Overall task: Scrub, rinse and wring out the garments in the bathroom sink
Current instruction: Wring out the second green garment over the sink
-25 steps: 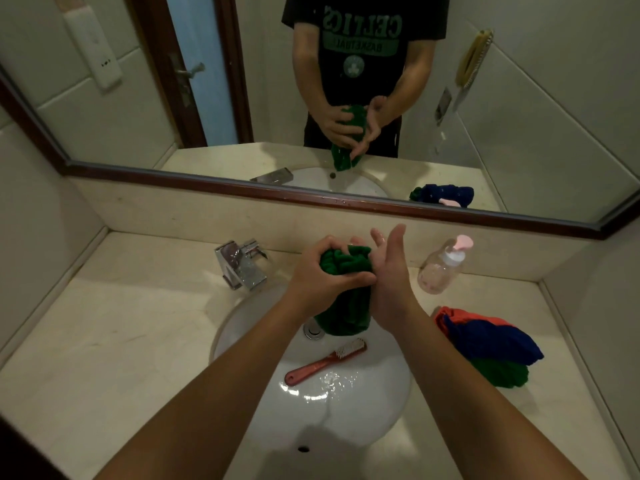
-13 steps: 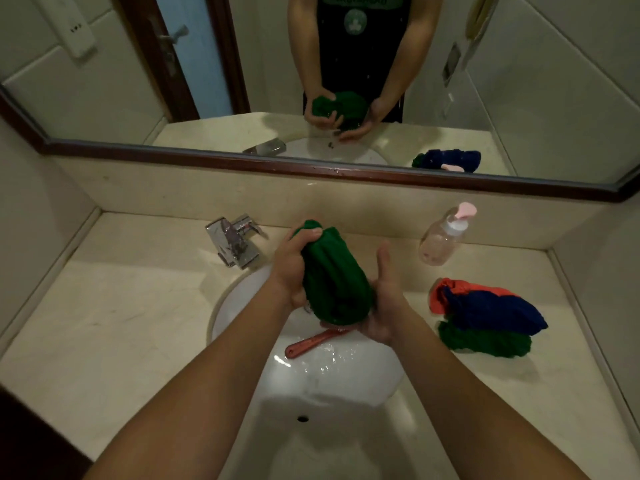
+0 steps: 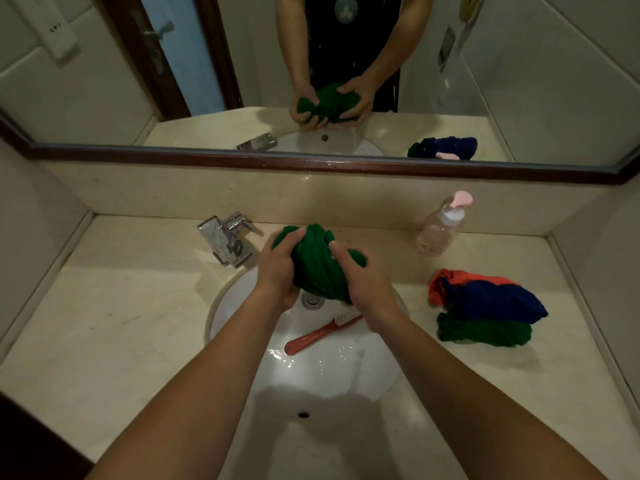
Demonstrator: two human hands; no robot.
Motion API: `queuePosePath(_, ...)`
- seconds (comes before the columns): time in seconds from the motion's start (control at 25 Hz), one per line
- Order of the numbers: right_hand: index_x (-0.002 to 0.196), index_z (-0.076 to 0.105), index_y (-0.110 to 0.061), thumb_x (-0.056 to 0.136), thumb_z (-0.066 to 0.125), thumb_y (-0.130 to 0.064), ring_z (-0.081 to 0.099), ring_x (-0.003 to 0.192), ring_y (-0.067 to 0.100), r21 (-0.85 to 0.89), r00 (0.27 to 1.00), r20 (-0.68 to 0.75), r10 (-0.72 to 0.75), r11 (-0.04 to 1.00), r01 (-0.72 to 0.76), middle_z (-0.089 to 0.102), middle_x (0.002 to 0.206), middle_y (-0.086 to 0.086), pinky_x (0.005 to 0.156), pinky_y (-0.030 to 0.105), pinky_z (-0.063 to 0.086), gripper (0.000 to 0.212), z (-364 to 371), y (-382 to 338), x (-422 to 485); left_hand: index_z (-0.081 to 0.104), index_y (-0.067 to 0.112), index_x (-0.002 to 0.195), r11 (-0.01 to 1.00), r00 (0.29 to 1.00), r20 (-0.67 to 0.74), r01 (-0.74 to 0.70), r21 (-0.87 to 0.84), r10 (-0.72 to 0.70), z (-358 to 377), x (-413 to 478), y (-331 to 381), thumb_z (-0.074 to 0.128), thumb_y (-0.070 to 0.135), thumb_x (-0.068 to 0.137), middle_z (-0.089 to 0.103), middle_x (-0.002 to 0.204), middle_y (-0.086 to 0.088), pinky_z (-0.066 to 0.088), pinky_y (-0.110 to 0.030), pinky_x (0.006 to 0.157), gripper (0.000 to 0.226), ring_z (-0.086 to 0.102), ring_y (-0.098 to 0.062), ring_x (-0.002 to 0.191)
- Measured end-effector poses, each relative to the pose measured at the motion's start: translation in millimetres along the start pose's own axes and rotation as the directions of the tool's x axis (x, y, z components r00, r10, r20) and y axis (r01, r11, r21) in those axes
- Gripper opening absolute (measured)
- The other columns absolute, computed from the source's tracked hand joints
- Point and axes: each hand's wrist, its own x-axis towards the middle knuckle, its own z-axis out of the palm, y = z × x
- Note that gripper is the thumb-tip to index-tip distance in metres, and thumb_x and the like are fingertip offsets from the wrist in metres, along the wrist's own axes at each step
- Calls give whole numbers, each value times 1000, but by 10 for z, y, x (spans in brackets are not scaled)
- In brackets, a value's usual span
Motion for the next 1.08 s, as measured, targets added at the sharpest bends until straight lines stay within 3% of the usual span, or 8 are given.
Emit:
queuePosePath(0.16, 94, 61, -37, 91, 70, -54, 70, 84, 6, -257, 976, 10, -218, 943, 213, 71, 92, -9, 73, 27, 61, 19, -15, 22, -64, 66, 9, 109, 993, 993, -113, -7, 116, 20, 106, -19, 13, 72, 15, 88, 74, 100, -17, 63, -43, 70, 23, 75, -34, 87)
queuePosePath(0.28, 114, 65, -20, 76, 82, -61, 76, 94, 32, -2, 958, 264, 111, 993, -115, 74, 110, 13, 82, 54, 63, 59, -130, -56, -31, 65, 9, 101, 986, 999, -40, -27, 166, 34, 55, -47, 77, 72, 10, 89, 72, 93, -15, 62, -41, 70, 14, 72, -31, 81)
queuePosePath(0.4, 124, 63, -22, 53, 97, -53, 73, 103, 34, -29, 852, 455, 260, 960, -278, 74, 116, 11, 88, 54, 61, 85, -254, -174, -11, 64, 7, 97, 979, 994, 103, -41, 199, 21, 6, -78, 123, 73, 7, 87, 69, 87, -14, 59, -38, 69, 14, 68, -31, 83)
queuePosePath(0.52, 118, 60, -31, 59, 98, -34, 71, 105, 30, -80, 886, 411, 216, 976, -201, 72, 115, 6, 85, 45, 62, 70, -173, -138, -25, 58, 4, 111, 988, 960, 274, 10, 156, -53, -39, -106, 186, 64, 16, 82, 65, 100, -17, 59, -41, 78, 31, 65, -32, 95)
queuePosePath(0.64, 126, 66, -23, 66, 93, -31, 69, 112, 34, 10, 838, 484, 252, 956, -294, 75, 118, 8, 86, 50, 60, 66, -231, -29, -37, 48, 0, 137, 965, 811, 523, 214, 154, -263, -156, -79, 353, 52, 8, 76, 59, 130, -28, 56, -45, 97, 62, 58, -42, 123)
queuePosePath(0.72, 128, 66, -21, 66, 91, -30, 68, 114, 36, 33, 808, 533, 251, 948, -316, 74, 120, 10, 79, 45, 58, 68, -303, -24, -48, 52, 4, 136, 952, 758, 584, 169, 255, -291, -193, -62, 399, 56, 8, 85, 63, 130, -23, 57, -41, 96, 51, 61, -38, 122)
queuePosePath(0.92, 130, 63, -15, 70, 87, -24, 71, 105, 31, 14, 763, 588, 268, 940, -341, 74, 118, 11, 75, 41, 57, 65, -348, -58, -50, 58, -8, 122, 970, 884, 457, -16, 242, -99, -162, 43, 120, 80, 31, 79, 66, 111, -24, 58, -43, 89, 61, 64, -40, 107)
queuePosePath(1.08, 130, 61, -11, 74, 82, -19, 71, 98, 30, -10, 732, 613, 297, 929, -370, 74, 115, 14, 68, 36, 57, 61, -373, -57, -93, 52, -10, 131, 980, 826, 528, 149, 132, -196, -108, -31, -50, 85, 58, 64, 61, 120, -29, 56, -46, 90, 101, 62, -40, 110)
